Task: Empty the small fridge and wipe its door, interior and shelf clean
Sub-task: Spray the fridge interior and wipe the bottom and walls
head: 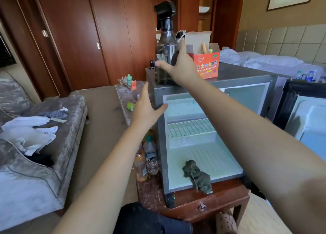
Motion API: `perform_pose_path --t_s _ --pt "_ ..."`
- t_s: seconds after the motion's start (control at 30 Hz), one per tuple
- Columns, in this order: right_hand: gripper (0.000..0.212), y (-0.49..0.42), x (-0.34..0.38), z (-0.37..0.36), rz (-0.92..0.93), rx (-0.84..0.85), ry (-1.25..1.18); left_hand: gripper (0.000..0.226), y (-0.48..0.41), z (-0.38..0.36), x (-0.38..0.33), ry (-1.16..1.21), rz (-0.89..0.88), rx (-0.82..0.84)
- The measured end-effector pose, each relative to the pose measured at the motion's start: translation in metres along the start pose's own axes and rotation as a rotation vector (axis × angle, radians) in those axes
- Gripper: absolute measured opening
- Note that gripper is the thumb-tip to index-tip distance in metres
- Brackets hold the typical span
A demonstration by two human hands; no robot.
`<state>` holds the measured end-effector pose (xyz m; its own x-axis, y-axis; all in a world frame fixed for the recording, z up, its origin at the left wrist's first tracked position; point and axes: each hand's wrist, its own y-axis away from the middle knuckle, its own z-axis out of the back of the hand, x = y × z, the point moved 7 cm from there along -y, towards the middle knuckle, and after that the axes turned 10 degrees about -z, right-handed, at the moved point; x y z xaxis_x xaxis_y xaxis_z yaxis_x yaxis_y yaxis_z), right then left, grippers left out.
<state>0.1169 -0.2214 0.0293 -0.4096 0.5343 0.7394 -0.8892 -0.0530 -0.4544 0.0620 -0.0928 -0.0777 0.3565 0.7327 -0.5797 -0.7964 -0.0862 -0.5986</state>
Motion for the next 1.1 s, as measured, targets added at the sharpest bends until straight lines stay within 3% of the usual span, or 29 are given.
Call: perform_pose_path --t_s 0.07,0.17,0.23,0.3,0.43,0.63,0.7,0.83,0.97,1.1 --pt "0.082 0.019 -0.003 0.008 0.115 -0.15 -0.049 0.079 0.009 -0.009 0.011 0.054 0.021 -0.04" --pt "0.038 0.087 -0.043 0.023 0.392 -0.419 -0.109 0.057 0.025 -0.017 0.026 0.159 0.048 -0.166" --pt "0.021 0.129 -0.113 0.007 0.388 -0.37 -0.02 0.046 0.042 -0.028 0.042 0.228 0.072 -0.239" --pt "0.014 0.156 -0.203 -0.023 0.198 -0.159 0.117 0.041 0.062 -0.046 0.062 0.263 0.125 -0.278" --pt "0.023 0.189 -0.34 -0.079 -0.202 0.246 0.35 0.036 0.108 -0.087 0.096 0.28 0.207 -0.231" --pt "0.063 0.203 -0.385 -0.152 -0.258 0.534 0.48 0.032 0.148 -0.115 0.132 0.293 0.333 -0.176" --pt "0.067 0.202 -0.397 -0.164 -0.238 0.518 0.508 0.029 0.155 -0.12 0.137 0.275 0.352 -0.159" --pt "0.041 0.173 -0.412 -0.167 -0.229 0.32 0.4 0.025 0.166 -0.128 0.14 0.273 0.395 -0.176" --pt "0.031 0.125 -0.417 -0.178 -0.288 0.188 0.458 0.024 0.168 -0.13 0.143 0.244 0.42 -0.161" --pt "0.049 0.095 -0.417 -0.218 -0.37 0.211 0.351 0.017 0.173 -0.137 0.155 0.26 0.476 -0.161"
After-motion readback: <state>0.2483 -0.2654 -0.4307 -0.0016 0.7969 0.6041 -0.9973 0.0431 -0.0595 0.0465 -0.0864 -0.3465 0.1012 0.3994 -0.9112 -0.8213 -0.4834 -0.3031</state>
